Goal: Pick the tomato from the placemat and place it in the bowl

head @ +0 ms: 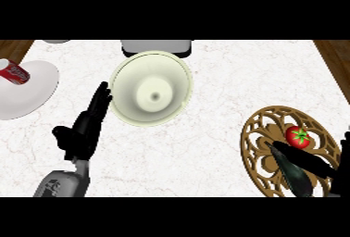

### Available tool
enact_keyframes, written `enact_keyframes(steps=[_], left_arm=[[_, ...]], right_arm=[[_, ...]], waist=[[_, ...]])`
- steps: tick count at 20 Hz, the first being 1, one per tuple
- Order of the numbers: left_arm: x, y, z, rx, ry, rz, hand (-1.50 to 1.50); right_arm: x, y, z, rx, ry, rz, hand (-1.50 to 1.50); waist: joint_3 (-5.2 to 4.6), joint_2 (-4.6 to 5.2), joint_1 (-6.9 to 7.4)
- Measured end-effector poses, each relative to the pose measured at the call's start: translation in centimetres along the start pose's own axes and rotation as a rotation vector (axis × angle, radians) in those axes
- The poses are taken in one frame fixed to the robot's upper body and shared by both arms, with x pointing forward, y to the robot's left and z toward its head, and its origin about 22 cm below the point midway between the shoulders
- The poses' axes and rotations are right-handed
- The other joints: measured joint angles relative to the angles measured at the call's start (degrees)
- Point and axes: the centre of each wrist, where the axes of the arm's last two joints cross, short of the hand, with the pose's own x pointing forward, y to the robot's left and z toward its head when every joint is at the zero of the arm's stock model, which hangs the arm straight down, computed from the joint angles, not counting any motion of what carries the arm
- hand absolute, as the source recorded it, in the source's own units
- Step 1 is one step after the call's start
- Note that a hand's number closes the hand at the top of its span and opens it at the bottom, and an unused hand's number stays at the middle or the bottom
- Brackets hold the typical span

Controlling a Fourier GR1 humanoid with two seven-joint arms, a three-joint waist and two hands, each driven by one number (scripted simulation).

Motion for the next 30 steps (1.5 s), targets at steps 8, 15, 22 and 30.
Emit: enact_keyframes(steps=[8,15,22,30], left_arm=[[0.1,0.9,0.1,-0.001,-0.001,-0.004,0.00],[0.5,0.3,0.1,-0.006,0.005,0.004,0.00],[0.4,0.6,-0.1,-0.004,-0.004,-0.006,0.00],[0.6,0.8,-0.1,-0.001,-0.004,-0.004,0.00]], right_arm=[[-1.5,2.0,-0.8,0.004,0.023,-0.066,-1.50],[-3.7,2.7,-2.5,0.002,0.031,-0.075,-1.50],[-5.2,3.5,-3.8,-0.034,0.089,0.033,-1.50],[-6.8,4.1,-5.4,0.004,0.121,0.087,1.50]], waist=[[0.01,0.02,0.09],[0.01,0.02,0.10],[0.00,0.06,0.14],[-0.09,-0.04,0.13]])
